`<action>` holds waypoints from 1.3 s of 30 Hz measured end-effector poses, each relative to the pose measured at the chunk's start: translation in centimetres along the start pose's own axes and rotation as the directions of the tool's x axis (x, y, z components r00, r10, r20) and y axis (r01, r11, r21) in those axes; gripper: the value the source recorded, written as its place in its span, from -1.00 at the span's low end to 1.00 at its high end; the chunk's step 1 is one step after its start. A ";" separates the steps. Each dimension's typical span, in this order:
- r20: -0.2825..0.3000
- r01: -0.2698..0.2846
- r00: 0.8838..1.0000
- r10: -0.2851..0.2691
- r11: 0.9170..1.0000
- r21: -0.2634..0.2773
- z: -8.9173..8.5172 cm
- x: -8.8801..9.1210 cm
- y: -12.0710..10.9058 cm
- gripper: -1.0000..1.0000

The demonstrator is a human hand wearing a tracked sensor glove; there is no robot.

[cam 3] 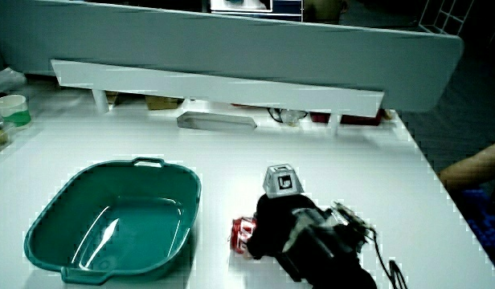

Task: Pick cola from desk

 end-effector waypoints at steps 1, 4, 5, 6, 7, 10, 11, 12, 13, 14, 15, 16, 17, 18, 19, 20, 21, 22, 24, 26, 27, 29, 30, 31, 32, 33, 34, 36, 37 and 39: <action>0.002 -0.008 1.000 0.008 1.000 0.028 0.1 -0.1 -0.2 0.08; 0.010 -0.011 1.000 0.010 1.000 0.018 0.1 -0.1 -0.1 0.19; 0.011 -0.015 1.000 0.015 0.999 0.036 0.1 -0.1 -0.1 0.23; 0.009 -0.015 1.000 0.015 0.999 0.034 0.0 -0.1 0.1 0.27; 0.011 -0.014 1.000 0.013 0.999 0.035 0.0 -0.1 0.1 0.31; 0.013 -0.021 1.000 0.020 0.999 0.050 0.0 -0.1 0.1 0.42; 0.010 -0.025 1.000 0.024 0.998 0.054 0.1 -0.1 0.1 0.46; 0.011 -0.027 1.000 0.026 0.997 0.072 0.1 -0.1 0.1 0.50; 0.008 -0.032 0.999 0.032 0.996 0.079 0.2 -0.2 0.0 0.54; 0.027 -0.030 0.999 0.028 0.997 0.076 0.0 -0.2 0.2 0.58; 0.021 -0.030 0.999 0.029 0.997 0.072 0.1 -0.3 0.2 0.62; 0.032 -0.035 0.999 0.033 0.996 0.079 0.1 -0.5 0.1 0.65; 0.033 -0.034 0.999 0.031 0.997 0.076 0.0 -0.5 0.2 0.69; 0.031 -0.030 0.999 0.027 0.996 0.086 0.0 -0.5 0.1 0.73; 0.049 -0.030 0.998 0.026 0.995 0.094 0.0 -0.5 0.1 0.77; 0.061 -0.030 0.998 0.024 0.995 0.099 -0.1 -0.6 0.1 0.81; 0.055 -0.034 0.998 0.028 0.994 0.107 -0.1 -0.6 0.0 0.85; 0.068 -0.034 0.997 0.026 0.993 0.111 -0.1 -0.7 0.0 0.88; 0.067 -0.037 0.997 0.029 0.992 0.120 -0.2 -0.7 0.0 0.96; 0.080 -0.038 0.996 0.028 0.991 0.126 -0.2 -0.6 -0.1 1.00; 0.080 -0.040 0.996 0.029 0.990 0.134 0.1 -0.8 -0.3 1.00; 0.072 -0.043 0.997 0.033 0.990 0.138 0.2 -0.5 -0.3 1.00; 0.063 -0.048 0.997 0.040 0.990 0.134 0.3 -0.3 -0.3 1.00; 0.065 -0.044 0.997 0.033 0.986 0.163 0.9 -0.4 -0.8 1.00; 0.054 -0.047 0.998 0.039 0.985 0.165 1.2 -0.3 -1.0 1.00; 0.056 -0.045 0.998 0.036 0.983 0.179 1.7 -0.3 -1.2 1.00; 0.060 -0.045 0.998 0.034 0.981 0.191 1.9 -0.3 -1.3 1.00; 0.049 -0.051 0.998 0.041 0.974 0.219 2.9 -0.4 -1.8 1.00; 0.061 -0.047 0.998 0.033 0.964 0.261 3.4 -0.5 -2.1 1.00; 0.068 -0.052 0.997 0.033 0.955 0.293 4.5 -0.9 -2.6 1.00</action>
